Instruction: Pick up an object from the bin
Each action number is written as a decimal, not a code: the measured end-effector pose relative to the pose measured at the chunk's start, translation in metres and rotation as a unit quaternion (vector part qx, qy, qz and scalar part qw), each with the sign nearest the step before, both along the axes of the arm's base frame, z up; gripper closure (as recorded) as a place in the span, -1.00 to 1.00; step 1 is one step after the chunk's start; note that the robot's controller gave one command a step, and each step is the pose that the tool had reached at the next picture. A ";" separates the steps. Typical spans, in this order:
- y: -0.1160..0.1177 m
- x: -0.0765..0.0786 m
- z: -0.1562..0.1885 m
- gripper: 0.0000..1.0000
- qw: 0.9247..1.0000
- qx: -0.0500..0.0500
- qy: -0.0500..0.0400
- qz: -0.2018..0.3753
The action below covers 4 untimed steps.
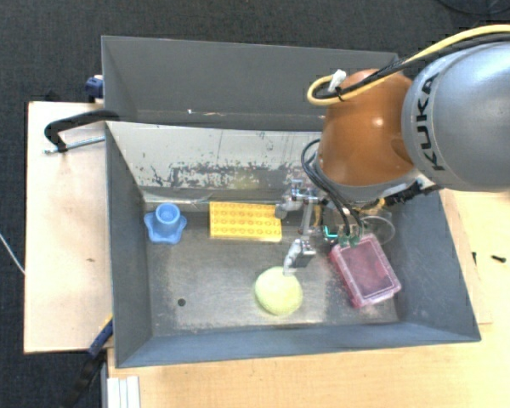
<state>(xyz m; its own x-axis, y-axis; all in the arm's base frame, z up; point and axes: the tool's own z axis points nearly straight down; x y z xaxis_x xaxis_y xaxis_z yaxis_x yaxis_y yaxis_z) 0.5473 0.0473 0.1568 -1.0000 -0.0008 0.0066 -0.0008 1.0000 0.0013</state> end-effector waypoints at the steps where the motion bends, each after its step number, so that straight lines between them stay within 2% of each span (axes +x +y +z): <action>1: 0.000 0.002 0.004 -1.00 1.000 0.000 -0.004 0.000; 2: 0.000 0.002 0.004 -1.00 1.000 0.000 -0.004 0.000; 3: -0.009 0.019 0.000 -1.00 0.998 0.000 -0.006 0.057; 4: 0.021 0.016 -0.043 -1.00 0.997 -0.001 -0.009 0.074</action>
Offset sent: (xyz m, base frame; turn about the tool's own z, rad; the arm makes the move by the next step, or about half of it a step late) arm 0.0400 0.0460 -0.0868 -0.2419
